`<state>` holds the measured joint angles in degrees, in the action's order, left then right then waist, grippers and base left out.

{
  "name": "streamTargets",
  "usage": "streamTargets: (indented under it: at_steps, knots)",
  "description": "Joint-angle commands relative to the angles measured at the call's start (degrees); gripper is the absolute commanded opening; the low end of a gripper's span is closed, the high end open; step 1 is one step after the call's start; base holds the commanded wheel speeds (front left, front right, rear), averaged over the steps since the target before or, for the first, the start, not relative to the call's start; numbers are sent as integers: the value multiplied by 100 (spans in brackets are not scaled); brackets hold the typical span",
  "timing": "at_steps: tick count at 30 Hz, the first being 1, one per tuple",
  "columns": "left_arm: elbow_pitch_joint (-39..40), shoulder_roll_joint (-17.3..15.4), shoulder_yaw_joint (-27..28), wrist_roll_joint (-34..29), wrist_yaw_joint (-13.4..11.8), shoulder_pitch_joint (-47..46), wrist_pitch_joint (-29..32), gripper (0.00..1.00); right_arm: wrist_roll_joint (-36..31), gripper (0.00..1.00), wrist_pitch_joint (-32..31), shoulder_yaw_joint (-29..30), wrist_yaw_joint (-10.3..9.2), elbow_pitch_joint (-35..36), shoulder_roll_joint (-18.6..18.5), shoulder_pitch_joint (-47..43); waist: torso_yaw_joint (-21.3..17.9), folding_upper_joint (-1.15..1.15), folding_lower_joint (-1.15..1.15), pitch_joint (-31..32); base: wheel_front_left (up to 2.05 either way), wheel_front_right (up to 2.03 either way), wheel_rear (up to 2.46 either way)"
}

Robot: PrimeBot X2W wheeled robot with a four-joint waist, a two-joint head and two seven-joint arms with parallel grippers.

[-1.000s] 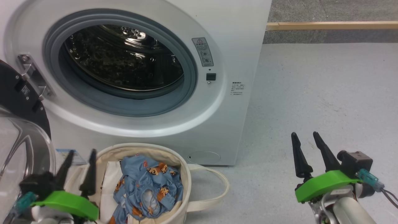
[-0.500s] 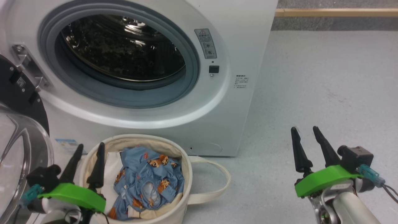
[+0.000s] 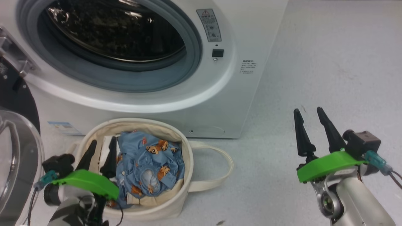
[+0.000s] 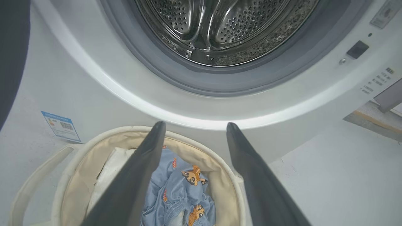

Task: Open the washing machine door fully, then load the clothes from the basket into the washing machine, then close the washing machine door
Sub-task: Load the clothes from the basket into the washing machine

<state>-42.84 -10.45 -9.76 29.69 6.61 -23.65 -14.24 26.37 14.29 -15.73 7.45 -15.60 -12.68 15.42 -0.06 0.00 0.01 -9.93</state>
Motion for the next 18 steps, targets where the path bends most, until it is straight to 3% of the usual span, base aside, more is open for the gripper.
streamTargets:
  at_steps: [1,5,11,18]
  knots:
    - [-40,-57,332,200,27,-272,-70,100,-68,100,71,-77,3,215,-12,196,-33,0,-1,-119,0,0,0]
    - [-319,57,440,525,70,-512,-73,100,-83,100,71,-64,3,269,29,244,-78,0,-1,-264,0,0,0]
    - [-280,-14,132,628,85,-705,-74,100,-111,100,71,53,3,376,53,266,-111,0,-1,-531,0,0,0]
    - [-1178,-34,-134,823,87,-1074,6,100,-208,100,71,116,3,521,114,369,-210,0,-1,-912,0,0,0]
